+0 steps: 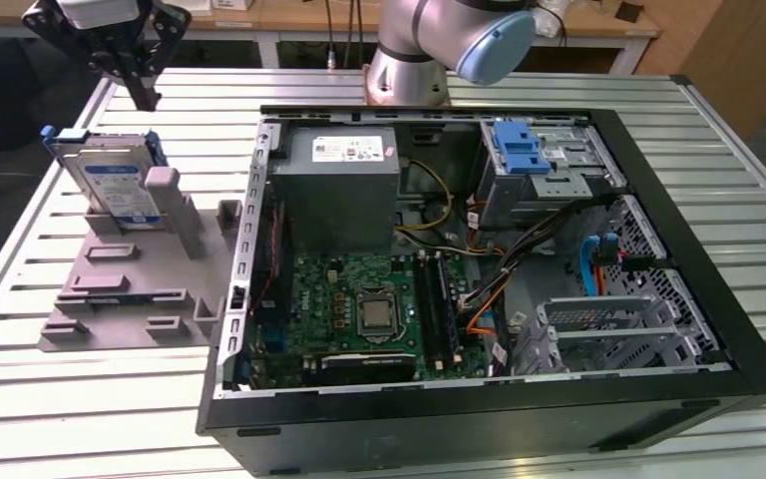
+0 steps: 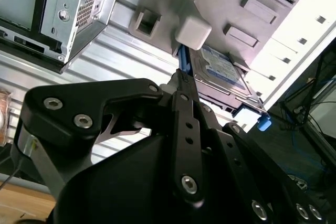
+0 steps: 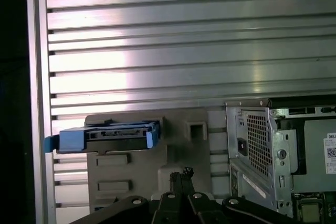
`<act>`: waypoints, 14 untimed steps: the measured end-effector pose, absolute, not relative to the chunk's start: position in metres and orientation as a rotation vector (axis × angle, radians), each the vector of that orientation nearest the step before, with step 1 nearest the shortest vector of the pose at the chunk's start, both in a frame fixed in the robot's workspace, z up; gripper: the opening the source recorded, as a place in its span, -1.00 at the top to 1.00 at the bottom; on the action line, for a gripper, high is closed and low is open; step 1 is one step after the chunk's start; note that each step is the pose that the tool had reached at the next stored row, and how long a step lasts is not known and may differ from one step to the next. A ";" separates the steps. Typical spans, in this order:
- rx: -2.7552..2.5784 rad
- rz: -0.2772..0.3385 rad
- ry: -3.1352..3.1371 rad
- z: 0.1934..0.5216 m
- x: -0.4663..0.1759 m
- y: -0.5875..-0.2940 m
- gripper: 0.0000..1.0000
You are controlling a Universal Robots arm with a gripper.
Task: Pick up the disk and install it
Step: 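Reach for the disk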
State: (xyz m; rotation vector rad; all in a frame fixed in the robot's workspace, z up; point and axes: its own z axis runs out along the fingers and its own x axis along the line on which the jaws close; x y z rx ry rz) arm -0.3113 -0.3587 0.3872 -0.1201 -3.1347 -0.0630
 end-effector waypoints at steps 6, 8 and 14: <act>-0.120 -0.063 -3.134 0.387 -0.328 -0.355 0.79; -0.120 -0.063 -3.134 0.386 -0.337 -0.354 0.79; -0.120 -0.063 -3.134 0.385 -0.365 -0.352 0.79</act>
